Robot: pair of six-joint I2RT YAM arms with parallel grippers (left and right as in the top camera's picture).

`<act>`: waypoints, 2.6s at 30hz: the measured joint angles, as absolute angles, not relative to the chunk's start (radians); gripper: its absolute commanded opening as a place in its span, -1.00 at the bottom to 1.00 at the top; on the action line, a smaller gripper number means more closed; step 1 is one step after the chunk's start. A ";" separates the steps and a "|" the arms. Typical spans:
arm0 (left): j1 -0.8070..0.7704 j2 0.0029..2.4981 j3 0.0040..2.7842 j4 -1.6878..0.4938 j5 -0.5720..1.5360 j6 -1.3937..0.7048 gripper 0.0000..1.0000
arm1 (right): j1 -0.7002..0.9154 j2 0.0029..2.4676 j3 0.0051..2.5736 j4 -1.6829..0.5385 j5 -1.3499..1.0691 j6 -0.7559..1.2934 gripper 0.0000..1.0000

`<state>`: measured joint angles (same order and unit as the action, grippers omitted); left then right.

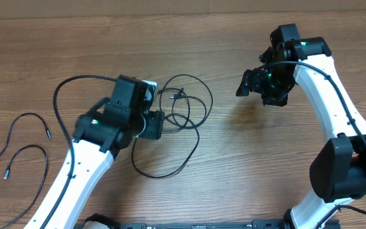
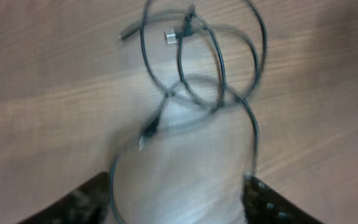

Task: Untangle cables
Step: 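Lower the left gripper back onto the cable loops and grasp a strand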

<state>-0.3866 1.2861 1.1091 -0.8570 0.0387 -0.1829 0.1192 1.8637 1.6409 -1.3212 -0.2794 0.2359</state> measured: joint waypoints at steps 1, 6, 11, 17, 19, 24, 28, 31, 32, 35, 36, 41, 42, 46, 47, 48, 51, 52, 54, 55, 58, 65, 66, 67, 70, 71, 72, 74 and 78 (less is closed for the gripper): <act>-0.387 1.295 1.074 -0.788 0.030 -0.171 0.54 | 0.119 1.864 1.641 -1.321 -0.279 0.236 0.65; -0.387 1.396 0.963 -0.585 0.010 -0.092 0.50 | 0.119 1.864 1.641 -1.321 -0.279 0.236 0.65; -0.387 1.544 0.950 -0.527 0.002 0.021 0.38 | 0.119 1.864 1.641 -1.321 -0.279 0.236 0.66; -0.387 1.684 0.949 -0.532 0.003 0.063 0.37 | 0.119 1.864 1.641 -1.320 -0.279 0.236 0.65; -0.387 1.712 0.949 -0.542 0.004 0.068 0.38 | 0.119 1.864 1.641 -1.320 -0.279 0.236 0.65; -0.387 1.728 0.949 -0.546 0.023 0.083 0.08 | 0.119 1.864 1.641 -1.319 -0.279 0.236 0.65; -0.387 1.728 0.949 -0.549 0.030 0.085 -0.12 | 0.119 1.864 1.641 -1.320 -0.279 0.236 0.65; -0.387 1.728 0.949 -0.554 0.033 0.086 0.02 | 0.119 1.864 1.641 -1.320 -0.279 0.236 0.65; -0.387 1.728 0.949 -0.554 0.034 0.086 0.01 | 0.119 1.864 1.641 -1.320 -0.279 0.236 0.64; -0.386 1.728 0.948 -0.539 0.034 0.086 0.00 | 0.119 1.864 1.641 -1.321 -0.279 0.236 0.64; -0.387 1.728 0.946 -0.524 0.034 0.086 0.00 | 0.119 1.864 1.641 -1.320 -0.279 0.236 0.64; -0.387 1.728 0.931 -0.492 0.034 0.085 -0.02 | 0.119 1.864 1.641 -1.321 -0.279 0.237 0.64; -0.386 1.728 0.929 -0.491 0.034 0.085 -0.02 | 0.119 1.864 1.641 -1.322 -0.279 0.236 0.64; -0.387 1.728 0.928 -0.485 0.034 0.085 -0.05 | 0.119 1.864 1.641 -1.325 -0.279 0.236 0.64; -0.387 1.729 0.928 -0.484 0.034 0.085 -0.10 | 0.119 1.864 1.641 -1.325 -0.279 0.236 0.64; -0.387 1.729 0.928 -0.485 0.034 0.084 -0.13 | 0.119 1.864 1.641 -1.325 -0.279 0.236 0.64; -0.387 1.731 0.928 -0.485 0.034 0.084 -0.24 | 0.119 1.864 1.641 -1.325 -0.279 0.236 0.64; -0.387 1.732 0.928 -0.486 0.034 0.081 -0.32 | 0.119 1.864 1.641 -1.325 -0.279 0.236 0.64; -0.386 1.733 0.928 -0.492 0.034 0.078 -0.42 | 0.119 1.864 1.641 -1.325 -0.279 0.236 0.64; -0.387 1.733 0.928 -0.496 0.034 0.074 -0.47 | 0.119 1.864 1.641 -1.326 -0.279 0.236 0.64; -0.387 1.733 0.927 -0.512 0.034 0.062 -0.63 | 0.119 1.864 1.641 -1.328 -0.279 0.236 0.64; -0.387 1.733 0.927 -0.535 0.034 0.051 -0.91 | 0.119 1.864 1.641 -1.329 -0.279 0.236 0.64; -0.387 1.733 0.928 -0.542 0.036 0.051 -0.92 | 0.119 1.864 1.641 -1.330 -0.279 0.236 0.64; -0.387 1.733 0.931 -0.551 0.037 0.051 -0.91 | 0.119 1.864 1.641 -1.330 -0.279 0.236 0.64; -0.387 1.734 0.956 -0.604 0.037 0.051 -0.92 | 0.119 1.864 1.641 -1.333 -0.279 0.236 0.64; -0.386 1.734 0.968 -0.620 0.037 0.051 -0.92 | 0.119 1.864 1.641 -1.333 -0.279 0.236 0.63; -0.386 1.734 0.985 -0.636 0.037 0.051 -0.92 | 0.119 1.864 1.641 -1.335 -0.280 0.236 0.63; -0.386 1.734 1.031 -0.669 0.037 0.051 -0.92 | 0.119 1.864 1.641 -1.336 -0.279 0.236 0.64; -0.369 1.725 1.144 -0.743 0.037 0.051 -0.92 | 0.119 1.864 1.641 -1.336 -0.279 0.236 0.63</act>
